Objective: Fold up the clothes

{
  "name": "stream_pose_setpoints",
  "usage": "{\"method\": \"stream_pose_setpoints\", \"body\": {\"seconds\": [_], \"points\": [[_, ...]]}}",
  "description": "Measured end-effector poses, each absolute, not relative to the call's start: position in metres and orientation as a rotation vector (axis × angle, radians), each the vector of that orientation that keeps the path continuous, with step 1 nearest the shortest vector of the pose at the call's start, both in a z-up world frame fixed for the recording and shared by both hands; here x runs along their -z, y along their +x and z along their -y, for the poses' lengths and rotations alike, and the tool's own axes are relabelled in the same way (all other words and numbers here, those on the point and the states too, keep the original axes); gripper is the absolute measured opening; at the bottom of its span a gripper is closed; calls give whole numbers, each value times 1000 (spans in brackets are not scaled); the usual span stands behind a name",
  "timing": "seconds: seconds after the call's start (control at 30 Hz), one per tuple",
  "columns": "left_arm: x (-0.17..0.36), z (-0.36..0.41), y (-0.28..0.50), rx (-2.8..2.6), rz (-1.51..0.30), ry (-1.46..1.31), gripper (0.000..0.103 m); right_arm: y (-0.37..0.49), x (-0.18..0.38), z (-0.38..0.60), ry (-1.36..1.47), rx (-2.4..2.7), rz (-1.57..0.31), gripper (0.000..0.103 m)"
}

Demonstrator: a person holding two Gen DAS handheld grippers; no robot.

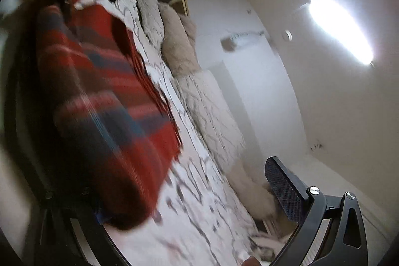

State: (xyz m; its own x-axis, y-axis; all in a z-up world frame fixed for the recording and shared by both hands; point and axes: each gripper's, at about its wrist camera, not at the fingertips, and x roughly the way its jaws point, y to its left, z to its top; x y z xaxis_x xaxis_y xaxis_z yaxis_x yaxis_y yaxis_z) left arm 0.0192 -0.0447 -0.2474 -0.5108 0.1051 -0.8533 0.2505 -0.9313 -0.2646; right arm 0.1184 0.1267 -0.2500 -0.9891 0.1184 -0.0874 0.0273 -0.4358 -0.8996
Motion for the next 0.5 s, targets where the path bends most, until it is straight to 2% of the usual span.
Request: {"method": "stream_pose_setpoints", "body": {"seconds": [0.13,0.23,0.4,0.5], "points": [[248,36,20,2604,-453,1494,24,144,254,-138,-219,-2604,1687,103],[250,38,19,2598,-442,1485,24,154,250,-144,-271,-2675,1637,103],[246,43,23,2614,-464,1433,23,153,232,-175,-668,-2888,1394,103],[236,43,32,2640,-441,1363,25,154,203,-189,-790,-3019,1153,103]]}}
